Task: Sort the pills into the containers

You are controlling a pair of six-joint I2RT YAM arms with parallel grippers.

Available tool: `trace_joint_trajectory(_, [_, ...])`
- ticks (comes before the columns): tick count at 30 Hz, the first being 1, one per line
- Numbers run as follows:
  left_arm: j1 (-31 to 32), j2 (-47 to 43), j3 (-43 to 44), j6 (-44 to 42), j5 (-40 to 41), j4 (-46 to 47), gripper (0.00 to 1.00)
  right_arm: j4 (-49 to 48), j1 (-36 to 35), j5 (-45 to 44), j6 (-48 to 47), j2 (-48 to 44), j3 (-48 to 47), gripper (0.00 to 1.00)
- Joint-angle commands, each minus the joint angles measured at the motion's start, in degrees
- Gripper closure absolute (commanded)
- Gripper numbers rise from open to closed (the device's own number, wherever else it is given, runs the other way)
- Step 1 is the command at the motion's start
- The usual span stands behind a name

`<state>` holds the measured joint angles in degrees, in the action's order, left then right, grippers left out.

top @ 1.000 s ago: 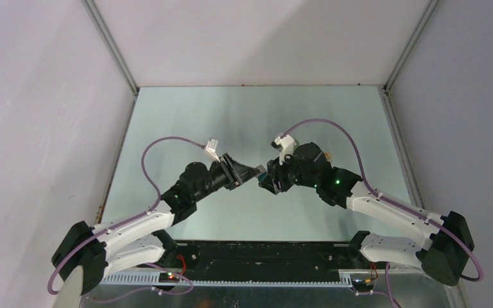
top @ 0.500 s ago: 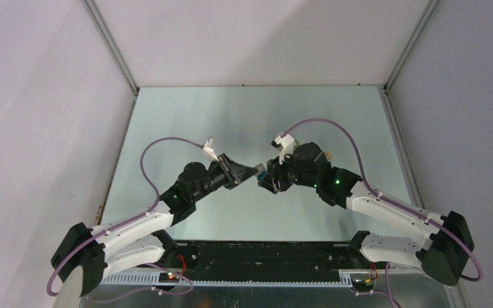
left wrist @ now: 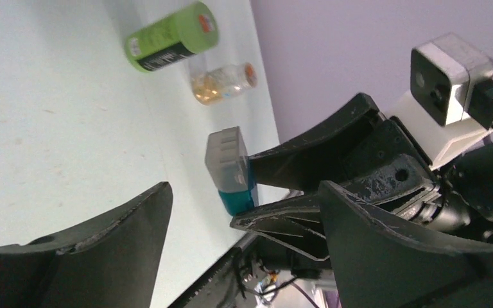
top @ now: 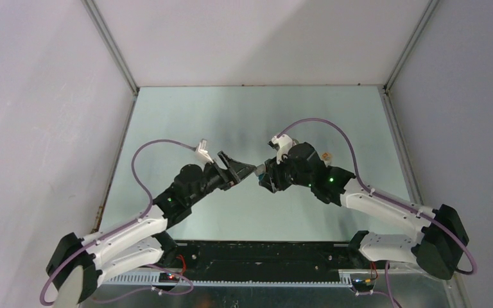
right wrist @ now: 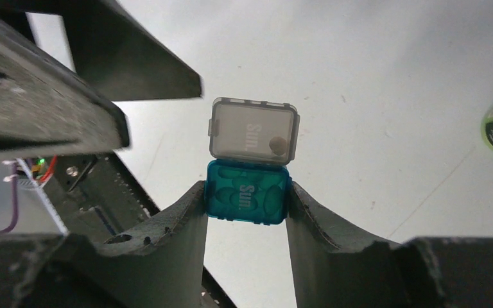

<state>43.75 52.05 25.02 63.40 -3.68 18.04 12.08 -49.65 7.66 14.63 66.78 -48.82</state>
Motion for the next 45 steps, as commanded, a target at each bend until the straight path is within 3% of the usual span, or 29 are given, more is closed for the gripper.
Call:
trace_joint_trajectory(1, [0.00, -4.04, 1.03, -3.85, 10.53, -8.87, 0.11, 0.34, -0.38, -6.05, 1.02, 2.27, -2.04, 0.77])
trace_joint_trajectory(6, [-0.22, -7.53, -1.28, -4.96, 17.96, -15.64, 0.11, -1.87, 0.10, -11.40, 2.45, 8.57, 0.40, 0.75])
trace_joint_trajectory(14, [-0.24, -9.31, -4.02, -4.64, 19.13, -16.83, 0.11, -7.48, -0.69, -17.55, 5.65, 17.99, 1.88, 0.73])
trace_joint_trajectory(21, [-0.32, -8.14, -4.49, -5.77, 19.22, -16.03, 0.11, -8.88, -1.36, -18.15, 8.11, 22.71, 1.88, 0.61])
trace_joint_trajectory(30, [-0.30, -2.75, -4.91, -5.89, 17.42, -11.98, 0.11, -8.34, 0.41, -15.22, 10.81, 23.41, 1.88, 0.52])
trace_joint_trajectory(38, [-0.28, 0.79, -4.14, -6.58, 16.62, -10.29, 0.11, -7.23, 1.35, -12.30, 10.42, 22.69, 1.88, 0.32])
trace_joint_trajectory(45, [-0.30, 2.63, -3.88, -6.71, 15.93, -8.99, 0.11, -5.95, 2.75, -10.31, 11.00, 20.29, 1.88, 0.32])
